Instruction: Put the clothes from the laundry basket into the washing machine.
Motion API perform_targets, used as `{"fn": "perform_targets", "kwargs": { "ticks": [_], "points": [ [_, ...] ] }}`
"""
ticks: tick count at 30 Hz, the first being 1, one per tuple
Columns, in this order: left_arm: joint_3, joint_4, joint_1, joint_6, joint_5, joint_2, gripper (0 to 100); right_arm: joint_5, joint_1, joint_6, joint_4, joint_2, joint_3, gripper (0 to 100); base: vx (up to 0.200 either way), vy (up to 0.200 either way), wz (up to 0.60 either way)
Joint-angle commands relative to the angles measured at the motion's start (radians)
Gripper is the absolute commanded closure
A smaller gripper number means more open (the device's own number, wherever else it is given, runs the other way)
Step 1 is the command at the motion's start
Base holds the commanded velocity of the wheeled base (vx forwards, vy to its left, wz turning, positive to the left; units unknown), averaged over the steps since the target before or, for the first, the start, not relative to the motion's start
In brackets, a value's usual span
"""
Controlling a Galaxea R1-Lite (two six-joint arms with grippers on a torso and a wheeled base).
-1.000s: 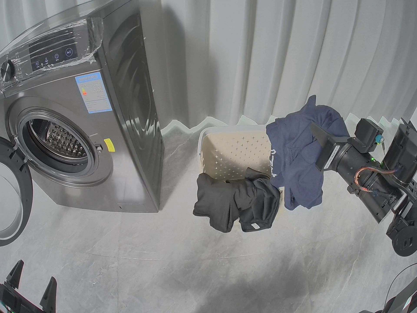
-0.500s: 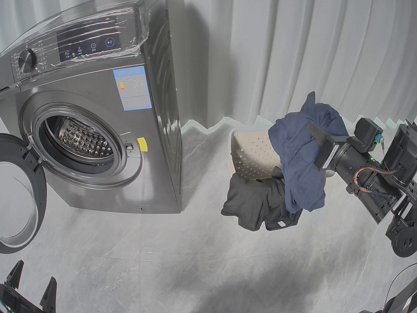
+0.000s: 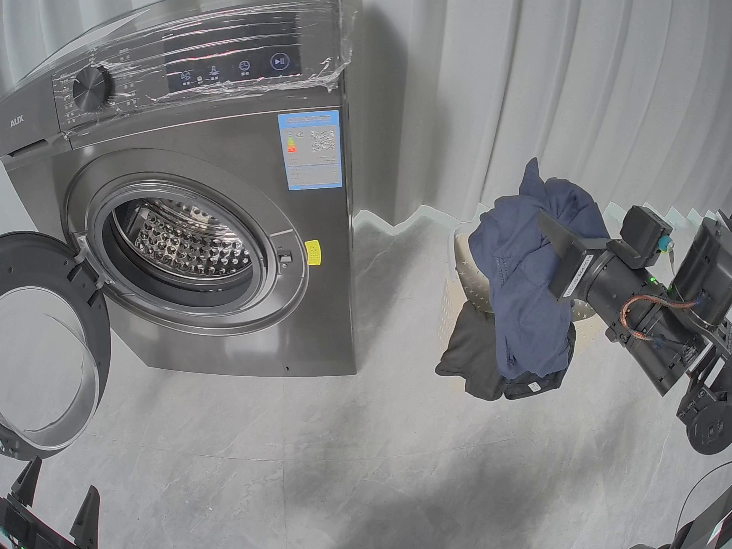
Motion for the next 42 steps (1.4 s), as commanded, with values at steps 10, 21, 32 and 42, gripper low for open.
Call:
{"fn": "perform_targets", "kwargs": {
  "ticks": [10,21,32,42],
  "points": [
    [0.016,0.000,0.000,-0.004,0.000,-0.018,0,0.001,0.004,0.000,0.000,-0.002,-0.002,100,-0.100,0.000,0.00],
    [0.016,0.000,0.000,-0.002,0.000,-0.018,0,0.001,0.002,0.004,0.000,0.002,0.004,100,-0.182,0.000,0.00],
    [0.016,0.001,0.001,-0.002,0.000,-0.018,0,0.001,0.002,0.006,0.000,0.004,0.004,100,0.000,0.109,0.00],
    [0.016,0.000,0.000,-0.002,0.000,-0.018,0,0.003,0.004,0.006,0.001,0.004,0.010,100,0.000,0.200,0.00]
  ]
}}
